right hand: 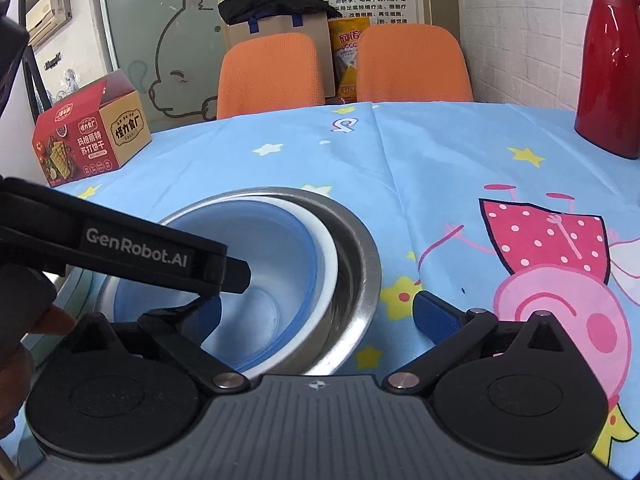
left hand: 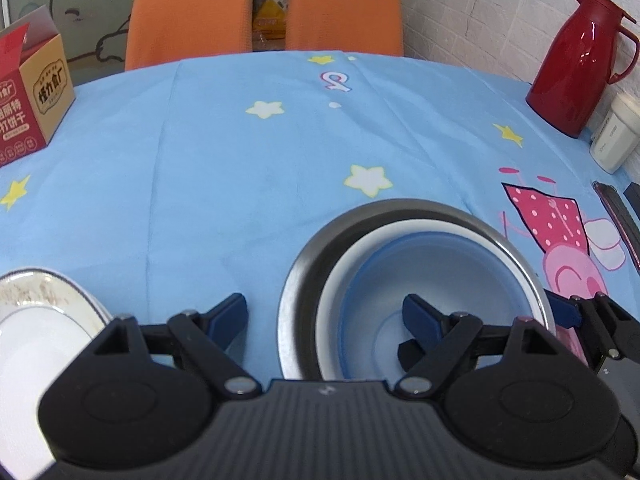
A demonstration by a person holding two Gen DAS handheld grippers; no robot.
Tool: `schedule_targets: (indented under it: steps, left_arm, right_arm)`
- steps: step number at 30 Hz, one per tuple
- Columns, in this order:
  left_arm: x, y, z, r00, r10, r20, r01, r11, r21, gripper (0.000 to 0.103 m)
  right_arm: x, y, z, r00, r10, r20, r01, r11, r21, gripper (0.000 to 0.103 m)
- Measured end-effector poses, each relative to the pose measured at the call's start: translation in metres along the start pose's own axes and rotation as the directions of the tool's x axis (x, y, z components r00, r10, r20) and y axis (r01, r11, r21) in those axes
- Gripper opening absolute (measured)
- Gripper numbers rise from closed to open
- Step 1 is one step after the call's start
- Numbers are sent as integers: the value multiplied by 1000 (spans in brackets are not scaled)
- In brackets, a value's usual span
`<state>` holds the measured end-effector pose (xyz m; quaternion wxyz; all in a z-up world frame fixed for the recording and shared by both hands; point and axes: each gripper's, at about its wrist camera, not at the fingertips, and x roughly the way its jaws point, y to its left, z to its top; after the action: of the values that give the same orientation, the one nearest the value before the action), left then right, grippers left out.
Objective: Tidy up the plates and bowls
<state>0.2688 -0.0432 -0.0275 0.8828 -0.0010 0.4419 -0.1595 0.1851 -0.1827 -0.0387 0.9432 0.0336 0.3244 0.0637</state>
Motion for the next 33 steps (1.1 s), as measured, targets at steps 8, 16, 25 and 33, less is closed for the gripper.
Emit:
schedule_targets:
  steps: [8,16,25,33]
  left_arm:
    - [-3,-7,-2,999,-47,16,47,999,27,68]
    - [-28,-16,6,995,-80,51,79,997,17,52]
    - [-109,14,29,979,-40,201,49,998,-37,54]
    - [-164,85,9,960,133,245,-100,985,-143,56]
  right_arm:
    - [-8,0,0,997,71,7,-71,997,4,103]
    - [-32,15,11,999,37,34,-35,998,-49,100]
    - [-69,61,60,985,80,153,-53,983,-173,102]
    - [-63,134,69,952,263,157,-215,940,-266,103]
